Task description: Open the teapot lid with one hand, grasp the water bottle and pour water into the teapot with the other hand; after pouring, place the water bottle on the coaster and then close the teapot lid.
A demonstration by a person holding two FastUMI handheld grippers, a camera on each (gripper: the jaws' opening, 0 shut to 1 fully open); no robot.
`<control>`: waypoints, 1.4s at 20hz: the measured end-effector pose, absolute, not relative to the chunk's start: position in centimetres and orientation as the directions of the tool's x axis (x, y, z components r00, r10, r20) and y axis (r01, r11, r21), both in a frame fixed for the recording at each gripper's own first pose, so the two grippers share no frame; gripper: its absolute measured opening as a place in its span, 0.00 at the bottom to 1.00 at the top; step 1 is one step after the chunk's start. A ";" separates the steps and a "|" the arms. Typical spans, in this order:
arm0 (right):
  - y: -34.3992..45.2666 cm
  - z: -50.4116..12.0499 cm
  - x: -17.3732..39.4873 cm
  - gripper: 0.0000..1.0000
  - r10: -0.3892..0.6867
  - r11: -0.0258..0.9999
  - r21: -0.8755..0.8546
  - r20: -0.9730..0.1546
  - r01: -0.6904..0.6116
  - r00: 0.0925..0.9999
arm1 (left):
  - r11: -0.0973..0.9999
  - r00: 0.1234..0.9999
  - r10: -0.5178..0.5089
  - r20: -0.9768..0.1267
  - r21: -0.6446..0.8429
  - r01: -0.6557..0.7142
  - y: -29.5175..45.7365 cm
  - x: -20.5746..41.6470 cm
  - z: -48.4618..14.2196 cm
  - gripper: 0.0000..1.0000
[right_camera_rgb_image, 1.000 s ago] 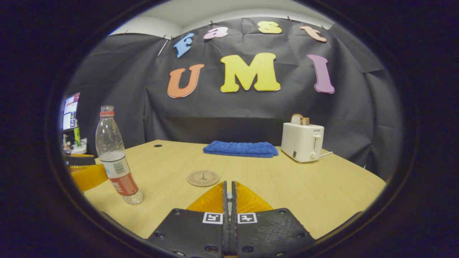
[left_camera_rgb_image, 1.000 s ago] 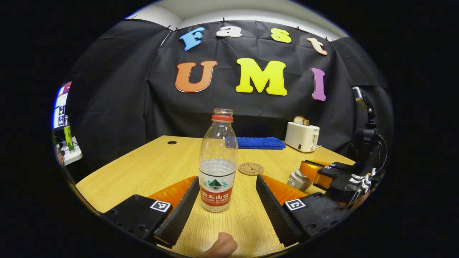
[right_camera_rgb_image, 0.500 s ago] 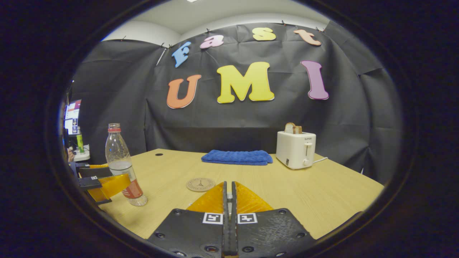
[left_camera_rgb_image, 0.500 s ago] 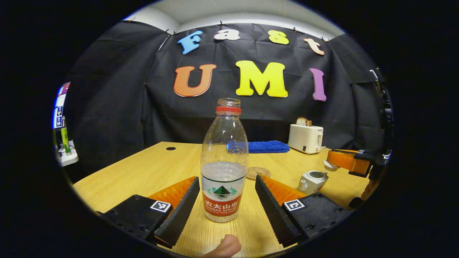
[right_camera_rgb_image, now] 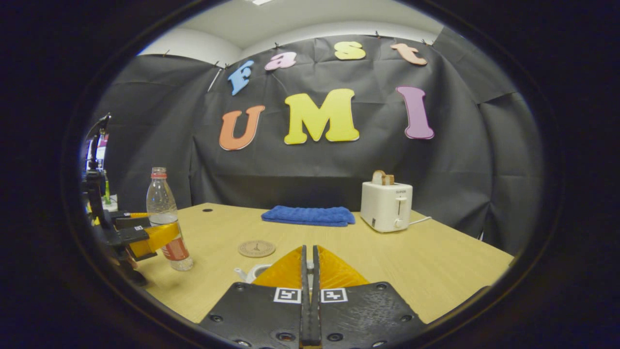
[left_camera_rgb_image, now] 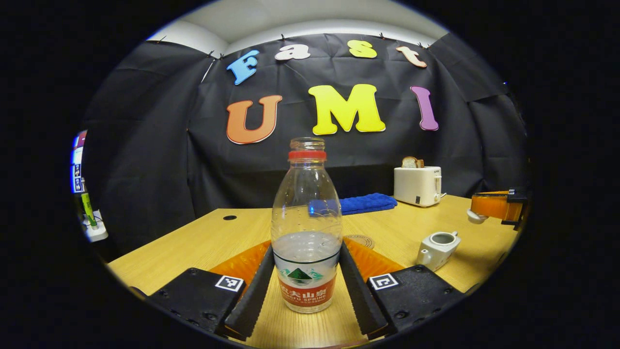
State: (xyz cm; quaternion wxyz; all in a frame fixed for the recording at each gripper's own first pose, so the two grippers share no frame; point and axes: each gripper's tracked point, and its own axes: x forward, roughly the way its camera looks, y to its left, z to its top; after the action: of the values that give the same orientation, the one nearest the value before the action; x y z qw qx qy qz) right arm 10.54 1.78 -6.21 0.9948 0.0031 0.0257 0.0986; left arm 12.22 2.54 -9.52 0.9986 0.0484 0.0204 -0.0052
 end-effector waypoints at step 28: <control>-7.7 -5.2 12.8 0.00 0.095 0.995 0.038 -0.033 -0.093 0.995 | 0.393 0.977 0.144 -0.158 0.915 0.090 -2.5 12.6 -7.3 0.77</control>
State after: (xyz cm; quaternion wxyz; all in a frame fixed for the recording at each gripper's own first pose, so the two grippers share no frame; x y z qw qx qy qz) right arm 12.79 -7.71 -5.20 0.9986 0.0183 0.0172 0.0470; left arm 12.59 -2.48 -7.34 0.8279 0.5505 0.1063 0.0161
